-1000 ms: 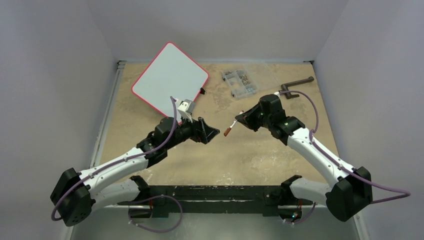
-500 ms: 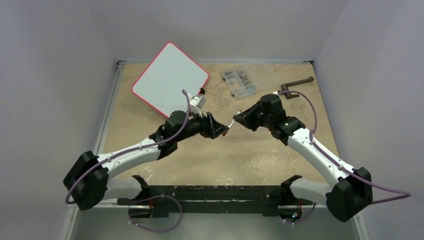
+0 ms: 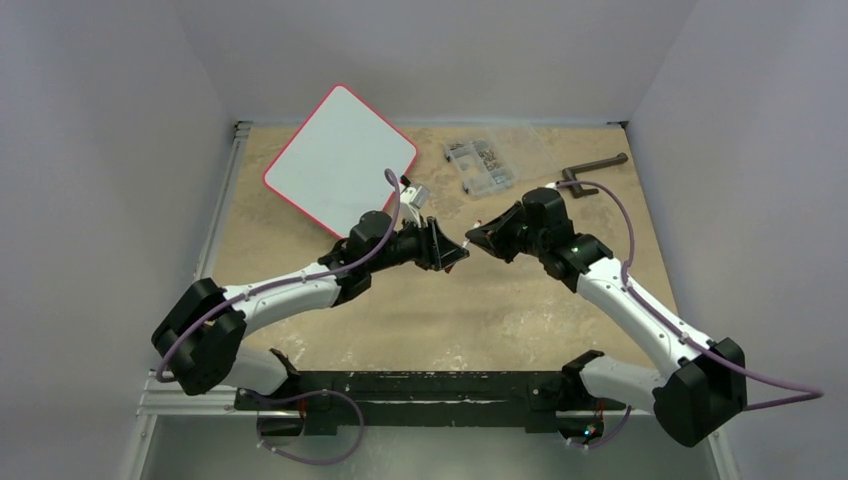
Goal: Write a sentence on the whiteboard
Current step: Open the whiteboard marker at the center of the board.
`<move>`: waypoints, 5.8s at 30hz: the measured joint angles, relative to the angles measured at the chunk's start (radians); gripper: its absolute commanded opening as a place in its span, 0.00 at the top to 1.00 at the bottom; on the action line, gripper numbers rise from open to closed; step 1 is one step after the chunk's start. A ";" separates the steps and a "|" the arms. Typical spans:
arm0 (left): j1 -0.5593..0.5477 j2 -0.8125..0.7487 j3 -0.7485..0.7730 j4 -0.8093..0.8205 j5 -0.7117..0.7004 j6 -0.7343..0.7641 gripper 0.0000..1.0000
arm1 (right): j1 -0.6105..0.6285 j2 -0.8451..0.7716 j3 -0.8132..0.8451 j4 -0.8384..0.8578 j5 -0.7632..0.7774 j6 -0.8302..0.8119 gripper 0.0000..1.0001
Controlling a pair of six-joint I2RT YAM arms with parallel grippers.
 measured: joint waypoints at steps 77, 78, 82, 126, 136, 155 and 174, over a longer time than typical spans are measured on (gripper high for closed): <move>0.195 -0.061 0.499 -0.748 0.775 0.486 1.00 | -0.003 -0.202 -0.019 0.415 -0.606 -0.554 0.50; 0.192 -0.061 0.499 -0.734 0.769 0.477 1.00 | -0.003 -0.201 -0.019 0.423 -0.607 -0.549 0.52; 0.179 -0.059 0.499 -0.689 0.741 0.453 1.00 | -0.003 -0.196 -0.022 0.453 -0.615 -0.536 0.57; 0.162 -0.031 0.589 -0.824 0.701 0.528 0.15 | -0.005 -0.227 -0.031 0.449 -0.617 -0.492 1.00; 0.187 -0.100 0.588 -0.892 0.677 0.586 0.29 | -0.005 -0.242 -0.031 0.452 -0.570 -0.436 1.00; 0.183 -0.041 0.581 -0.854 0.750 0.565 1.00 | -0.012 -0.238 -0.037 0.460 -0.580 -0.400 0.74; 0.183 -0.027 0.605 -0.885 0.734 0.597 1.00 | -0.006 -0.221 -0.034 0.425 -0.610 -0.433 0.78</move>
